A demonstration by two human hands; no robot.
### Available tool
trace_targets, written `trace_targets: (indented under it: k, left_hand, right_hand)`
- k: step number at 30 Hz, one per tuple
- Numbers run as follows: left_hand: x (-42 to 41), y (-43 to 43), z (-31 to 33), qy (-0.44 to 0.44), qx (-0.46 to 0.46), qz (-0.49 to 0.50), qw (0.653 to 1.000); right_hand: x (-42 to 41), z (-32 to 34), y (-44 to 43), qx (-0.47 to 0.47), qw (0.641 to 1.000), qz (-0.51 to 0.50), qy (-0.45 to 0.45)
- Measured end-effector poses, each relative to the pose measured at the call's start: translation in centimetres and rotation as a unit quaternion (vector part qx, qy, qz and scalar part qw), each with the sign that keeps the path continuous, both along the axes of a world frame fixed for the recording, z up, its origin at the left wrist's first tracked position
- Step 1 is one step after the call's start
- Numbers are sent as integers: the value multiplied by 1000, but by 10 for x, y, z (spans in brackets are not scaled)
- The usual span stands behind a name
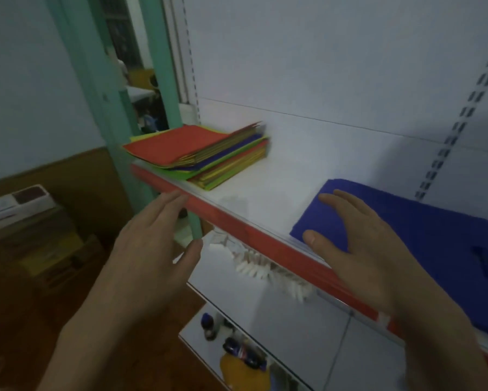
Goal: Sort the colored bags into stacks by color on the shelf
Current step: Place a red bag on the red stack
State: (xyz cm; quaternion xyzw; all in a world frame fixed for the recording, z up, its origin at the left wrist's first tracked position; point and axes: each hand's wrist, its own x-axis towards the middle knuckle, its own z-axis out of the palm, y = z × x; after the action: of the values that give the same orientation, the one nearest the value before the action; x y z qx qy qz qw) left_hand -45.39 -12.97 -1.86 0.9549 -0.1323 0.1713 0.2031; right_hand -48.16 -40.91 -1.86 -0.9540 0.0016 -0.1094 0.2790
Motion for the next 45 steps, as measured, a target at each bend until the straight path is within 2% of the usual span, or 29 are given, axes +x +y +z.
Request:
trace_targets:
  k: [6,13,17,22,24,29,34,36,41,45]
  left_hand:
    - [54,47,-2,-20,-22,14,999]
    - [150,82,-5,-7,-15,-3,1000]
    - [203,95,-5,-10,-29,-17,999]
    - [262,103,-12,9,-58,-75,995]
    - [290,106,-14,23,-42,-95,994]
    - [345,112,-20,98,79,-173,977]
    - [360,106,-14,79,75,-299,948]
    - [368,117,-13,82,62,-329,939]
    - [407,159,-14,62,23,-258,964]
    - [423,170,-22,85,60,-213,971]
  right_hand:
    - [69,1,62,48,998,18,26]
    - [153,-4,110,52,998,38,-28]
    - [187,-5,131,57,997,12,-46]
    - [216,-2,136,44,998,-46,-25]
    - [226,0,138,65,994,-82,-32]
    - [244,11,163,145,981,-121,-48]
    - [259,24,182,282,940,-176,-78]
    - [258,26,188,304,926,-200,-106]
    - [255,17,197,236,918,-277,-154]
    - [246,16,193,219,906,-320,-172]
